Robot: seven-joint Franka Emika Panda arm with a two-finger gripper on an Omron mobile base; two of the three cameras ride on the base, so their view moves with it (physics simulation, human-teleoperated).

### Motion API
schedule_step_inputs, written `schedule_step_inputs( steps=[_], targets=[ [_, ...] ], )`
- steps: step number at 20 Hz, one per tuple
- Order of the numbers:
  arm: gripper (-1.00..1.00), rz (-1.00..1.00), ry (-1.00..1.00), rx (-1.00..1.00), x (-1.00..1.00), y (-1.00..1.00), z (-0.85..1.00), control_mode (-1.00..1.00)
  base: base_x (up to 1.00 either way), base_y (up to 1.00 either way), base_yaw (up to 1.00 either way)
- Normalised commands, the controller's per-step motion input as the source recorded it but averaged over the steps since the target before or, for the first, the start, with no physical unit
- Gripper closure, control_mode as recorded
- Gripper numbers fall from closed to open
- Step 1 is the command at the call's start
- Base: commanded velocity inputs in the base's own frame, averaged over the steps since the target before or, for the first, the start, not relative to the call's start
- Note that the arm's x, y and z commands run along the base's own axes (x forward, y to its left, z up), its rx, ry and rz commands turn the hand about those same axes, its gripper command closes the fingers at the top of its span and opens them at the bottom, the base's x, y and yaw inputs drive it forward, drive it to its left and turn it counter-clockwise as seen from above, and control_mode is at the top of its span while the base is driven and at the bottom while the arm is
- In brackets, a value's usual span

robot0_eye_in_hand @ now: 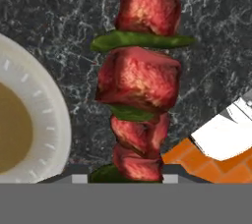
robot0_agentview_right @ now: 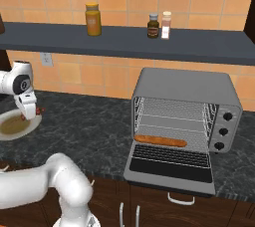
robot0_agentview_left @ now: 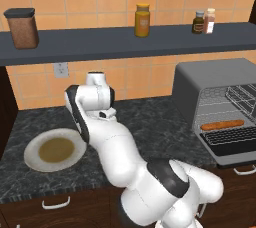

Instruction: Pick up the kebab skewer and baguette bread, and place them inside the toaster oven. Close the toaster oven door and start by setting the timer.

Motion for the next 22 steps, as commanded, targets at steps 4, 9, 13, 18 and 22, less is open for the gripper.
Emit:
schedule_step_inputs(
  steps=[4, 9, 13, 18, 22],
  targets=[
    [1.0, 0.07, -0.13, 0.0, -0.79, -1.0, 0.46, -1.0, 0.0, 0.0, 0.0],
    [1.0, 0.08, -0.09, 0.0, -0.56, -1.0, 0.33, -1.0, 0.0, 0.0, 0.0],
    [1.0, 0.11, -0.13, 0.0, -0.51, -1.0, 0.21, -1.0, 0.0, 0.0, 0.0],
    [1.0, 0.16, -0.06, 0.0, -0.35, -1.0, 0.19, -1.0, 0.0, 0.0, 0.0],
    [1.0, 0.18, -0.05, 0.0, -0.38, -1.0, 0.17, -1.0, 0.0, 0.0, 0.0]
  ],
)
